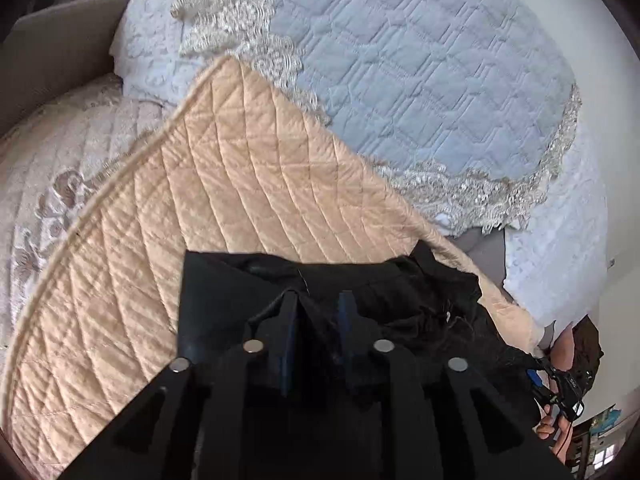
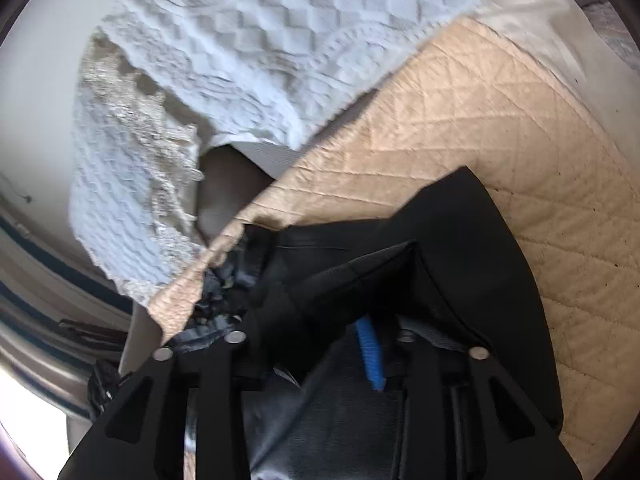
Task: Fold large clothes
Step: 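Fold the hem over toward the collar with both grippers and lower it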
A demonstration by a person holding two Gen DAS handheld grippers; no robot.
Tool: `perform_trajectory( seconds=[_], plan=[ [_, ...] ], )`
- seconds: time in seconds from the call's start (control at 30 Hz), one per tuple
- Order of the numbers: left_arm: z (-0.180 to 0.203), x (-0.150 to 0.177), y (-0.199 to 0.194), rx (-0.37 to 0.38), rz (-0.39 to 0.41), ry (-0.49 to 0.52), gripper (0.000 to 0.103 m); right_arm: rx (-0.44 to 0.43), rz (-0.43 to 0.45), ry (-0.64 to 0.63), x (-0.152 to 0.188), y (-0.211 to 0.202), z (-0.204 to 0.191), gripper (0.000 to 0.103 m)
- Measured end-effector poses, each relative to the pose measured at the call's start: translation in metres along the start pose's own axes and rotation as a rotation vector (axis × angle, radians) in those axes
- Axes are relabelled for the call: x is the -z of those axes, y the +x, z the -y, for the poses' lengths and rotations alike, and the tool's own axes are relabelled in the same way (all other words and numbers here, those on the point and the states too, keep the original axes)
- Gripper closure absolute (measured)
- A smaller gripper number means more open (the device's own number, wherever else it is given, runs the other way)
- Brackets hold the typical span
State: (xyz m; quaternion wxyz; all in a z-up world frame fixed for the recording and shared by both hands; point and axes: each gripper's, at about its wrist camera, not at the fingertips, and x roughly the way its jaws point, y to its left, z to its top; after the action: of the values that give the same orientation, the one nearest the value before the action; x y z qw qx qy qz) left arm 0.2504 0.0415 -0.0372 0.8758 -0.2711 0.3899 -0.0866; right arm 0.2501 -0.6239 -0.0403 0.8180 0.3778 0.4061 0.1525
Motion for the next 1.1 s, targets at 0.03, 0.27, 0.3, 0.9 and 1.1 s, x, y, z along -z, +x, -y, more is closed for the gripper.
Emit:
perform_trajectory(
  seconds=[0.03,0.27,0.3,0.9,1.1],
  plan=[
    [-0.001,-0.001,-0.008,-0.019,0.034,0.002,0.057,-0.010,0.031,-0.026,0.002,-0.012,-0.003,0.045],
    [0.017,-0.006,0.028,-0.095,-0.060,0.145,0.042,0.199,0.031,-0.223,-0.001,-0.021,-0.008,0.044],
    [0.019,-0.006,0.040,-0.112,-0.095,0.158,0.042,0.242,0.000,-0.266,-0.002,-0.013,-0.010,0.044],
    [0.070,-0.016,0.026,-0.163,0.115,0.418,0.098,0.354,0.026,-0.443,-0.021,-0.011,-0.050,0.101],
    [0.036,-0.002,0.095,-0.283,0.018,0.371,0.097,0.470,-0.015,-0.337,-0.022,0.036,0.001,0.100]
  ],
)
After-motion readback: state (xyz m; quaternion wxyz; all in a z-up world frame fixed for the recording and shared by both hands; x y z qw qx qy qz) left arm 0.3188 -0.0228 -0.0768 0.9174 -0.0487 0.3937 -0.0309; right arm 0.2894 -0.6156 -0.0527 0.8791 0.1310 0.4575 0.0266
